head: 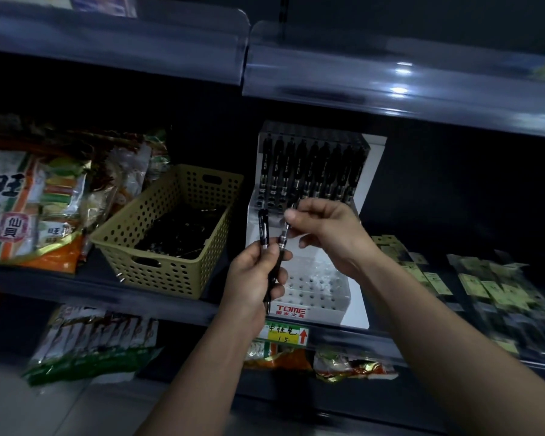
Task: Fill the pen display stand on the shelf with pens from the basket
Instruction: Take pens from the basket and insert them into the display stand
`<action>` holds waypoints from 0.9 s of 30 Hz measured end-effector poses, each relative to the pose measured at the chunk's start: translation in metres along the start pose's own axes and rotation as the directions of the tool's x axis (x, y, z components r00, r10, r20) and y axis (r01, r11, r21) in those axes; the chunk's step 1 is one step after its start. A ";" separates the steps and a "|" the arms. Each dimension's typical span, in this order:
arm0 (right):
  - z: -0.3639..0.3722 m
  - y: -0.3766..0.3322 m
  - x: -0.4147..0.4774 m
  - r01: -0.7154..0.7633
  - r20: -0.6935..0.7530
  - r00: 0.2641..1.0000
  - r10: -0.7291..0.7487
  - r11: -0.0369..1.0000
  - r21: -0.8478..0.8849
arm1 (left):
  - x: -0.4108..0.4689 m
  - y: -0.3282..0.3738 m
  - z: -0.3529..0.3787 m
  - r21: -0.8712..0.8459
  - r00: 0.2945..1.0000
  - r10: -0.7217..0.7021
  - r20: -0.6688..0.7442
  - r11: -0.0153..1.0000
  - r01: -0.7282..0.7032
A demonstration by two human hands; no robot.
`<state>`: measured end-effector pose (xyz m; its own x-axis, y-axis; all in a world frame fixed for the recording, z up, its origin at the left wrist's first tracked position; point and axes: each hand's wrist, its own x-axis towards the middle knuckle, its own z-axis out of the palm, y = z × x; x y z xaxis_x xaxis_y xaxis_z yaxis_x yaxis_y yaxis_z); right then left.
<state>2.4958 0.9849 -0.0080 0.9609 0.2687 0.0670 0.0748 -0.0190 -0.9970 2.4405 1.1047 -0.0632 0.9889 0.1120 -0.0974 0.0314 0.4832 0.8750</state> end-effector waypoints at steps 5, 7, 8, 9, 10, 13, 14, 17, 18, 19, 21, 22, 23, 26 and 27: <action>0.006 0.002 0.002 -0.027 0.034 0.999 0.027 1.000 -0.004 | 0.000 0.003 -0.002 -0.040 1.000 0.002 -0.012 0.999 -0.003; 0.009 -0.005 0.005 0.004 -0.005 1.000 -0.004 1.000 0.011 | 0.001 0.005 -0.004 -0.063 0.999 -0.009 -0.031 0.998 0.007; 0.010 -0.009 0.007 0.034 -0.052 0.998 -0.033 0.999 0.020 | 0.002 0.005 -0.005 -0.072 0.999 -0.020 -0.044 0.997 0.017; 0.011 -0.013 0.010 0.071 -0.115 0.991 -0.068 0.997 0.016 | 0.002 0.006 -0.007 -0.076 0.998 -0.032 -0.058 0.997 0.028; 0.013 -0.018 0.013 0.108 -0.186 0.977 -0.107 0.994 -0.005 | 0.003 0.006 -0.008 -0.074 0.996 -0.042 -0.072 0.997 0.036; 0.019 -0.029 0.024 0.201 -0.353 0.909 -0.221 0.975 -0.093 | 0.004 0.007 -0.013 -0.056 0.992 -0.054 -0.115 0.997 0.048; 0.022 -0.030 0.029 0.225 -0.385 0.886 -0.257 0.966 -0.127 | 0.004 0.007 -0.014 -0.053 0.990 -0.054 -0.126 0.997 0.048; 0.030 -0.026 0.041 0.242 -0.446 0.833 -0.327 0.941 -0.238 | 0.005 0.008 -0.017 -0.056 0.989 -0.052 -0.137 0.997 0.045; 0.032 -0.024 0.044 0.241 -0.461 0.818 -0.343 0.933 -0.266 | 0.005 0.008 -0.018 -0.058 0.989 -0.054 -0.137 0.997 0.046; 0.034 -0.021 0.047 0.238 -0.476 0.804 -0.356 0.926 -0.292 | 0.005 0.008 -0.019 -0.061 0.989 -0.056 -0.137 0.997 0.048; 0.037 -0.018 0.052 0.233 -0.488 0.783 -0.387 0.909 -0.347 | 0.006 0.009 -0.022 -0.063 0.989 -0.058 -0.138 0.997 0.050; 0.039 -0.017 0.054 0.227 -0.486 0.775 -0.403 0.896 -0.381 | 0.006 0.009 -0.023 -0.061 0.989 -0.058 -0.137 0.997 0.050; 0.040 -0.016 0.054 0.222 -0.480 0.770 -0.420 0.882 -0.415 | 0.006 0.010 -0.024 -0.059 0.989 -0.056 -0.135 0.997 0.049; 0.044 -0.014 0.058 0.220 -0.449 0.771 -0.452 0.850 -0.478 | 0.006 0.010 -0.026 -0.052 0.989 -0.052 -0.137 0.998 0.046; 0.045 -0.014 0.059 0.219 -0.437 0.775 -0.456 0.843 -0.492 | 0.006 0.010 -0.026 -0.050 0.989 -0.053 -0.140 0.998 0.046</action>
<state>2.5394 1.0443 0.0083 0.8271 -0.2044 0.5236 0.4043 -0.4308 -0.8068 2.4429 1.1333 -0.0671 0.9558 0.2069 -0.2091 0.0699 0.5307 0.8447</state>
